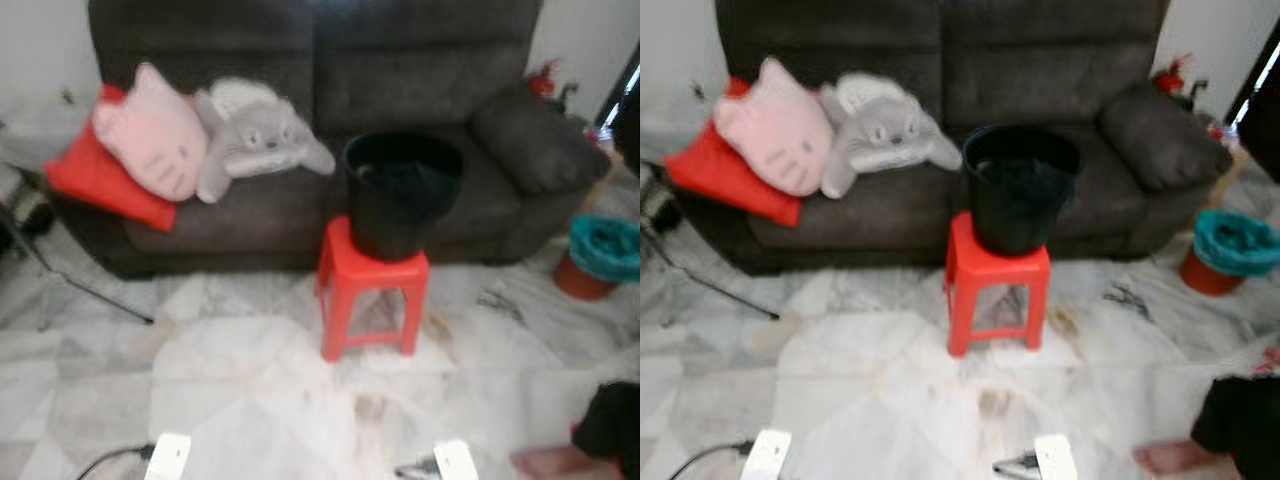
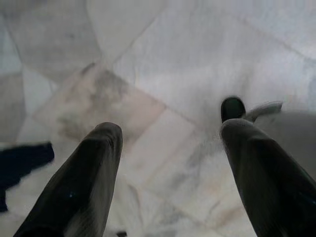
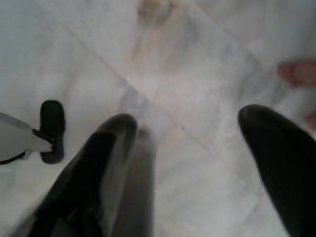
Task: Hang hanger
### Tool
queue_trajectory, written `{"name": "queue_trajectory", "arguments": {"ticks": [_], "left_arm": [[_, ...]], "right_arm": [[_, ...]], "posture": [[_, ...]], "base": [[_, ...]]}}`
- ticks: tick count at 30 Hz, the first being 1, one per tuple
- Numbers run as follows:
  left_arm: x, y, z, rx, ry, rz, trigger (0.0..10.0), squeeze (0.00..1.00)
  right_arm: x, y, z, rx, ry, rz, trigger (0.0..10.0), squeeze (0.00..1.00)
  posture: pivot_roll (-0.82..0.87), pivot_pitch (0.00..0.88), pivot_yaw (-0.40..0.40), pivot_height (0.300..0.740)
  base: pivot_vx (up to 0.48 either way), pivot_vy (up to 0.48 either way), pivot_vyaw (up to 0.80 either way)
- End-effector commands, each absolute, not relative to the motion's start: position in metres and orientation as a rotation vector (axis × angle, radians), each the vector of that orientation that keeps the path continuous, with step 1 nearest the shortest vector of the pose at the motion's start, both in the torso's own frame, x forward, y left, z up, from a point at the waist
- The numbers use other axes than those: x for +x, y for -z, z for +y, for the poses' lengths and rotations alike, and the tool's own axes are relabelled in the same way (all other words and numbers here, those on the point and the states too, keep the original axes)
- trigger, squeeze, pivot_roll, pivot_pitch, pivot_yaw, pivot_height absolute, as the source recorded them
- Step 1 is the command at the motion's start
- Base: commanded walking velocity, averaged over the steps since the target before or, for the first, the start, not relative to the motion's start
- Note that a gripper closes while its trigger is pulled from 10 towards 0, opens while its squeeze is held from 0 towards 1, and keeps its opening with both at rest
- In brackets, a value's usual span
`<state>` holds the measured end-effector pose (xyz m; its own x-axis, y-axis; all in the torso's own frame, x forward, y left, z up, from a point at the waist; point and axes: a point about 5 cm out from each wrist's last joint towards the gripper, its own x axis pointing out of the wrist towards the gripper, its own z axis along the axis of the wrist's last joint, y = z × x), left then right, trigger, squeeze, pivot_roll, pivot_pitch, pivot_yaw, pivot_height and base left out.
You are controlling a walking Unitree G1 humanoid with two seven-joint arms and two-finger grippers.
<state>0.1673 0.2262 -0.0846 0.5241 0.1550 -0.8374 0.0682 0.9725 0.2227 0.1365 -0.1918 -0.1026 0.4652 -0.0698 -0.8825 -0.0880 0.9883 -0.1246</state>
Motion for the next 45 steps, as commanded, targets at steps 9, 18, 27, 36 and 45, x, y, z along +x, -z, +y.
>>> {"name": "queue_trajectory", "arguments": {"ticks": [9,18,27,36,45], "left_arm": [[0.1692,0.0845,0.2235,0.236,-0.046,1.017,10.0,0.00],[0.1687,0.0848,0.2234,0.233,-0.047,1.020,10.0,0.00],[0.1680,0.0851,0.2233,0.234,-0.047,1.024,10.0,0.00],[0.1686,0.0845,0.2249,0.239,-0.047,1.023,10.0,0.00],[0.1686,0.0848,0.2237,0.243,-0.037,1.024,10.0,0.00]], "right_arm": [[0.1313,0.1036,-0.1982,-0.167,-0.001,1.105,10.0,0.00],[0.1319,0.1035,-0.1986,-0.217,-0.033,1.114,10.0,0.00],[0.1311,0.1038,-0.1988,-0.213,-0.023,1.124,10.0,0.00],[0.1313,0.1038,-0.1983,-0.211,-0.012,1.119,10.0,0.00],[0.1308,0.1039,-0.1983,-0.210,-0.015,1.117,10.0,0.00]], "posture": [[-0.07,0.000,0.019,0.740],[-0.07,0.000,0.019,0.740],[-0.07,0.000,0.021,0.740],[-0.07,0.000,0.024,0.740],[-0.07,0.000,0.023,0.740]], "base": [[0.297,0.000,0.00],[0.297,0.000,0.09],[0.298,0.000,0.45],[0.298,0.000,0.00],[0.297,0.000,0.00]]}}
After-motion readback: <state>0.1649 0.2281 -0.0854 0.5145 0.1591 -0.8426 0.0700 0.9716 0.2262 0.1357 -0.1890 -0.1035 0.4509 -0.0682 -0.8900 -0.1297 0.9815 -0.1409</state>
